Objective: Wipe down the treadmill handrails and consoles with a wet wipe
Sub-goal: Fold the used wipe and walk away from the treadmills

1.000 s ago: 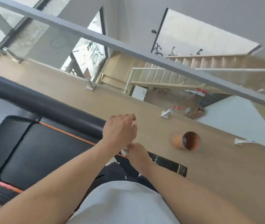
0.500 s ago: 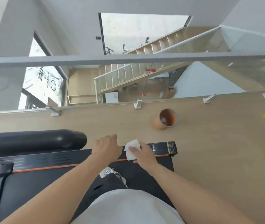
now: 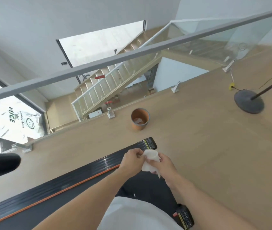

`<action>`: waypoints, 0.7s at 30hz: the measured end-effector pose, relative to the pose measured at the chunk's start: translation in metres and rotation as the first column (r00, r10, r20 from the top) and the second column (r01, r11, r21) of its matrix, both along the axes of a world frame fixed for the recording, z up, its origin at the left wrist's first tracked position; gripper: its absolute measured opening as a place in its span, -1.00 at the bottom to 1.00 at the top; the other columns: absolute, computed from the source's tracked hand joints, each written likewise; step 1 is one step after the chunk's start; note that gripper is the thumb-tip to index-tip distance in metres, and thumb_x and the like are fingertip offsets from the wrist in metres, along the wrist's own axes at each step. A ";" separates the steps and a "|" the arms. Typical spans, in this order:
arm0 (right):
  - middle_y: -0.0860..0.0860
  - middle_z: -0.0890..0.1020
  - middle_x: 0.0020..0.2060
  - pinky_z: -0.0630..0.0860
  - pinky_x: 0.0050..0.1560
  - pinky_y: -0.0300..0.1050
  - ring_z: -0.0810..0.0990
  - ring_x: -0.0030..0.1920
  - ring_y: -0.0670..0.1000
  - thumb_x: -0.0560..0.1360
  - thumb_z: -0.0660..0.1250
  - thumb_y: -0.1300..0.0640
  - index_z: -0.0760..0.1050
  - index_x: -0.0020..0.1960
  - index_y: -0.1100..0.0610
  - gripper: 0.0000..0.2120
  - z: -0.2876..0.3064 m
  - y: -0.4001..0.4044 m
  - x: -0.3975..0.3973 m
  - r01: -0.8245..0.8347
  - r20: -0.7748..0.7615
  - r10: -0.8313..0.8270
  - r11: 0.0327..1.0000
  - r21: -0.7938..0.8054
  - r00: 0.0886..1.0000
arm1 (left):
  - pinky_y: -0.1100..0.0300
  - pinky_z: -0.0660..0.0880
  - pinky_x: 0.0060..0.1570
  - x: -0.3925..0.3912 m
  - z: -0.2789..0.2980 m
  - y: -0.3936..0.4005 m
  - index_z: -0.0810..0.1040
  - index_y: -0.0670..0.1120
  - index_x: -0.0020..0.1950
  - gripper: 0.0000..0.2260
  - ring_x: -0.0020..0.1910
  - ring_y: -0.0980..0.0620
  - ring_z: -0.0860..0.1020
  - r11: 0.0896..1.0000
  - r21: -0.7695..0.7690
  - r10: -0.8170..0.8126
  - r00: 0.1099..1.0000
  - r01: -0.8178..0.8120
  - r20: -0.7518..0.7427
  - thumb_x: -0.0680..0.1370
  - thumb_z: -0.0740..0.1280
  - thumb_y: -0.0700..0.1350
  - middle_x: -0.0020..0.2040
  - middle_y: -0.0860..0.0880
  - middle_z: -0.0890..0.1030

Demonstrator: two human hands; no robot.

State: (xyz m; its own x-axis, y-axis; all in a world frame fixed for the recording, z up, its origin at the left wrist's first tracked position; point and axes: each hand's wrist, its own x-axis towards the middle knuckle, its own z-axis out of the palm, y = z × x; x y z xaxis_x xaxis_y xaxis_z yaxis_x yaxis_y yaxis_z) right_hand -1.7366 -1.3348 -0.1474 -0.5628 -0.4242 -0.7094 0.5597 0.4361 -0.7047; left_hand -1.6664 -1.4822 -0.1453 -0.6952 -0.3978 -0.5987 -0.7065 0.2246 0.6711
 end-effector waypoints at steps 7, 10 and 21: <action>0.06 0.72 -0.08 0.57 -0.22 -0.20 0.68 -0.17 -0.06 0.61 0.38 0.24 0.59 0.15 0.17 -0.87 -0.007 0.060 -0.061 0.215 0.069 -0.214 0.977 0.002 0.974 | 0.06 0.58 -0.04 -0.080 -0.010 0.045 0.59 0.07 -0.08 -0.96 -0.14 0.03 0.65 0.995 0.011 -0.103 0.995 0.103 -0.006 0.57 0.39 -0.05 -0.19 0.06 0.67; 0.03 0.69 -0.10 0.57 -0.26 -0.22 0.66 -0.18 -0.06 0.62 0.35 0.24 0.60 0.09 0.13 -0.91 -0.010 0.075 -0.094 0.261 0.055 -0.263 0.964 0.045 0.963 | 0.05 0.58 -0.02 -0.120 -0.021 0.057 0.57 0.07 -0.13 -0.93 -0.14 0.00 0.65 0.992 0.047 -0.119 0.993 0.119 -0.001 0.55 0.39 -0.07 -0.21 0.05 0.66; -0.09 0.62 -0.23 0.50 -0.21 -0.22 0.48 -0.29 -0.12 0.59 0.41 0.09 0.71 0.05 0.16 -0.83 -0.033 0.120 -0.242 0.217 -0.088 -0.203 0.959 0.184 0.975 | -0.09 0.59 -0.02 -0.270 -0.051 0.081 0.60 -0.05 -0.13 -0.94 -0.20 -0.07 0.69 0.972 0.178 -0.140 0.986 0.155 -0.090 0.55 0.43 -0.15 -0.32 0.04 0.68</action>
